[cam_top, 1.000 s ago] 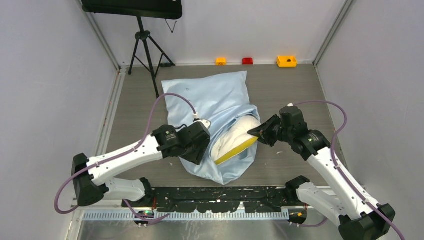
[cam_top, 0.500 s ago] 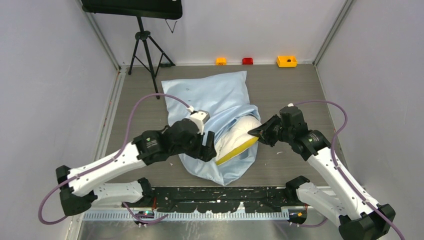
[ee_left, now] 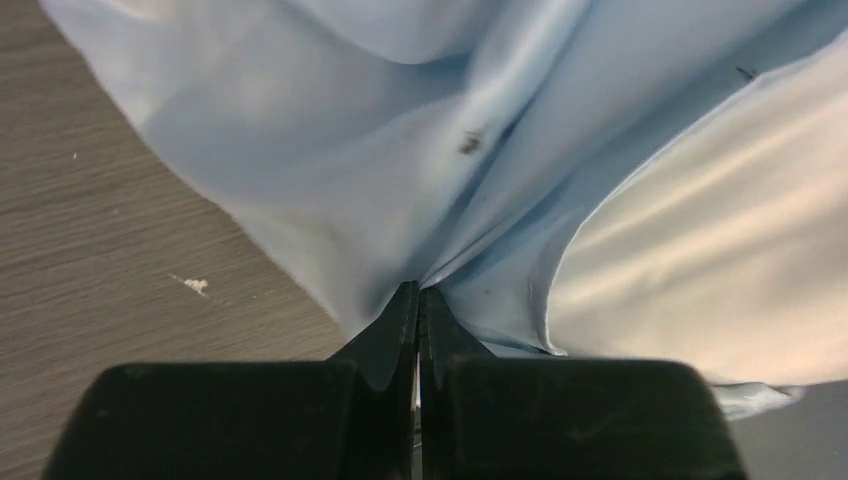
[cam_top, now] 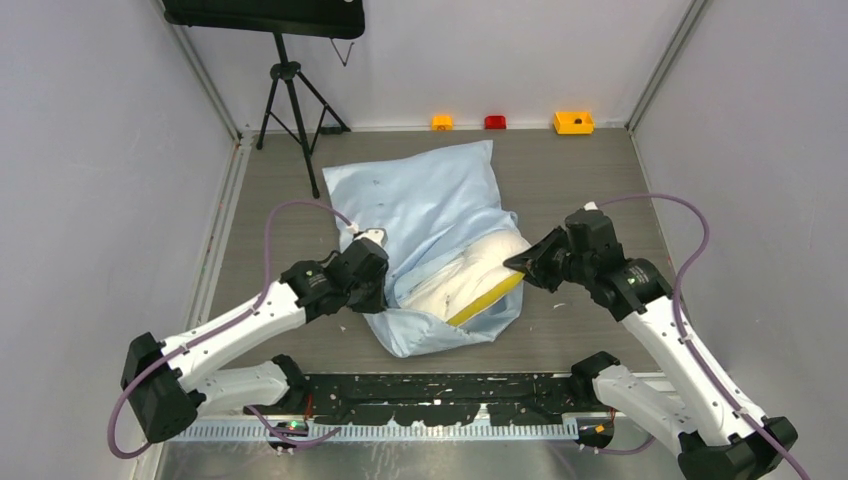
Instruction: Remove the pillowcase from the pillow
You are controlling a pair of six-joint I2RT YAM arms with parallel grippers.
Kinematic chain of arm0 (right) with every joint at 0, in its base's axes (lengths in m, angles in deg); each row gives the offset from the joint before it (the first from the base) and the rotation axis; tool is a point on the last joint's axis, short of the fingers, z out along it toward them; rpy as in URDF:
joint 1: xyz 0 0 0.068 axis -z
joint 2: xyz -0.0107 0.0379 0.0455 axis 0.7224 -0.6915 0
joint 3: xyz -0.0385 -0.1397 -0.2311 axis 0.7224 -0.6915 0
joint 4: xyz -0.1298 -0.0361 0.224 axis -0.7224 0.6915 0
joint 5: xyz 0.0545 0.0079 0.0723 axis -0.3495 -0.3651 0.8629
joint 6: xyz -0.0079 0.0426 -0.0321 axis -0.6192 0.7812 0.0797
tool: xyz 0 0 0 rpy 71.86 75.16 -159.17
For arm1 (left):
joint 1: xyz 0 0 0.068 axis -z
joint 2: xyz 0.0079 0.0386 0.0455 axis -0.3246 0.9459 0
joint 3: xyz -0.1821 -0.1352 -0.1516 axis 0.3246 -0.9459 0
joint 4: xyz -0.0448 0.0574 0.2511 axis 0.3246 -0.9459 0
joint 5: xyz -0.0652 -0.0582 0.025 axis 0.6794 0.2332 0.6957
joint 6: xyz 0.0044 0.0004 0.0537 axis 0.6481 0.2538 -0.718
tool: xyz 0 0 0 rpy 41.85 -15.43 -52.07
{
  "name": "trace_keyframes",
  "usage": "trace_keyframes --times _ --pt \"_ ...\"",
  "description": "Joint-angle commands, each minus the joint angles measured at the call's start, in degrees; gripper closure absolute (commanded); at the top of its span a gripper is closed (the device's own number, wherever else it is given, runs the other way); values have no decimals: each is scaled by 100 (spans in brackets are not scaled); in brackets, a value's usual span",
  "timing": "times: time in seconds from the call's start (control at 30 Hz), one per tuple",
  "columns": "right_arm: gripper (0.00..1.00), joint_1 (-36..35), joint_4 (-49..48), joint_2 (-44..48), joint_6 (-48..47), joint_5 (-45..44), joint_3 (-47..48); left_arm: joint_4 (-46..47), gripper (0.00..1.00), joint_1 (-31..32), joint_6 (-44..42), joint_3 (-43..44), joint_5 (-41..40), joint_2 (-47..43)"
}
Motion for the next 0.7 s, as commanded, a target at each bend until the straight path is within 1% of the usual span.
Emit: trace_keyframes --times 0.0,0.1,0.17,0.27,0.37,0.43,0.47,0.57,0.63,0.67 --pt "100 14 225 190 -397 -809 933 -213 100 -195 160 -409 -56 -383" --pt "100 24 487 193 -568 -1325 1416 -200 100 -297 241 -660 -184 -540" --pt "100 26 597 248 -523 -1659 1714 -66 100 -311 297 -815 -171 -536" --pt "100 24 380 296 -371 -1837 1976 400 100 -311 224 -1022 330 -382" --pt "100 26 108 122 -238 -1628 2067 943 99 -264 40 -1034 1218 -297" --pt "100 24 -87 -81 -136 -1324 2005 1263 92 -74 -22 -964 1463 -465" --pt "100 24 -218 -160 -75 -1185 1944 1328 86 74 -49 -895 1446 -596" --pt "100 26 -584 -344 71 -950 1702 1410 61 462 -124 -613 1386 -939" --pt "100 24 -744 -458 139 -789 1601 1442 45 605 -110 -448 1432 -1081" --pt "100 24 -828 -500 166 -742 1566 1464 41 633 -71 -407 1480 -1120"
